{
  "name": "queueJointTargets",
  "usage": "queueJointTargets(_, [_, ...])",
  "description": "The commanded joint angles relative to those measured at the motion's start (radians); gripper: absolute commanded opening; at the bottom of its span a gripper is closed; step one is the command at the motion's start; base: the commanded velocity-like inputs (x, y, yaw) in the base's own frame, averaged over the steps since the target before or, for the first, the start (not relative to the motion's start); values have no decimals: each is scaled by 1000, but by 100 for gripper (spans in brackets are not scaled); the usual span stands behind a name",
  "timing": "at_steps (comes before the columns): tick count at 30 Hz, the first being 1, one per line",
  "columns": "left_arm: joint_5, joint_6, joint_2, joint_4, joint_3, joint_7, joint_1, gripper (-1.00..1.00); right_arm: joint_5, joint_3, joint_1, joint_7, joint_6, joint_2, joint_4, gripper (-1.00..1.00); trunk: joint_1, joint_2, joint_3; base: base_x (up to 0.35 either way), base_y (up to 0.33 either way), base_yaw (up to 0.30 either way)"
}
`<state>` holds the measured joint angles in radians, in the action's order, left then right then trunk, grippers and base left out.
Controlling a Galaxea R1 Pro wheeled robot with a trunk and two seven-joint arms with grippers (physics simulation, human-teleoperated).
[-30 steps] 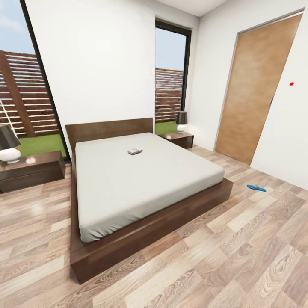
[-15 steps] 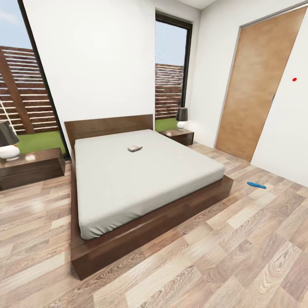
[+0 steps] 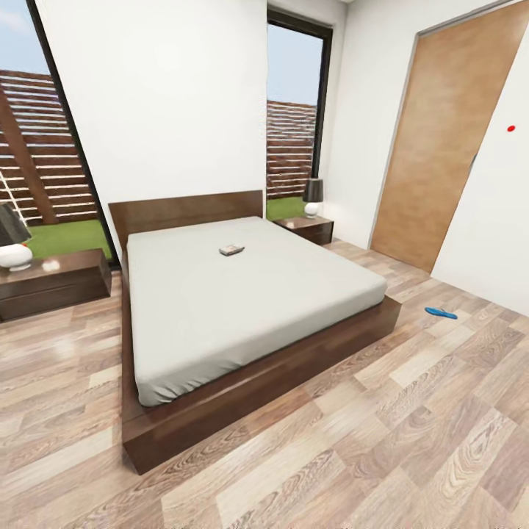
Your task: In the bedroom, move the book from the bed onto either nightstand, and place the two sandals side by side next to the bed.
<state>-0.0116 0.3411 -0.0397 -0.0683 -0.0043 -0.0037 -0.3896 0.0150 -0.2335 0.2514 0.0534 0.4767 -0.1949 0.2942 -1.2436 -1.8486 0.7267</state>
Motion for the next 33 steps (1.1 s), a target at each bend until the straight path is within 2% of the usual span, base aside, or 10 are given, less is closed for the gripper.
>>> queueJointTargets(1, [-1, 6, 0, -2, 0, 0, 0, 100, 2, -6, 0, 5, 6, 0, 2, 100, 0, 0, 3, 0, 0, 0])
queueJointTargets(9, [-2, 9, 0, -2, 0, 1, 0, 100, 1, -7, 1, 7, 8, 1, 3, 100, 0, 0, 15, 0, 0, 0])
queueJointTargets(19, [-4, 36, -1, -1, 1, 2, 0, 100, -1, -4, 3, 7, 57, 4, 9, 100, 0, 0, 32, 0, 0, 0])
queueJointTargets(26, [-2, 126, -7, -3, 2, -3, -3, 100, -1, 9, 10, 8, 82, 4, 11, 100, 0, 0, 43, 0, 0, 0])
queueJointTargets(28, [-2, 161, -18, -4, 2, -4, -5, 100, -1, 12, 13, 8, 93, 5, 12, 100, 0, 0, 46, 0, 0, 0])
queueJointTargets(33, [-1, 197, -31, -8, 3, -6, -12, 100, 0, 16, 21, 7, 117, 5, 18, 100, 0, 0, 54, 0, 0, 0])
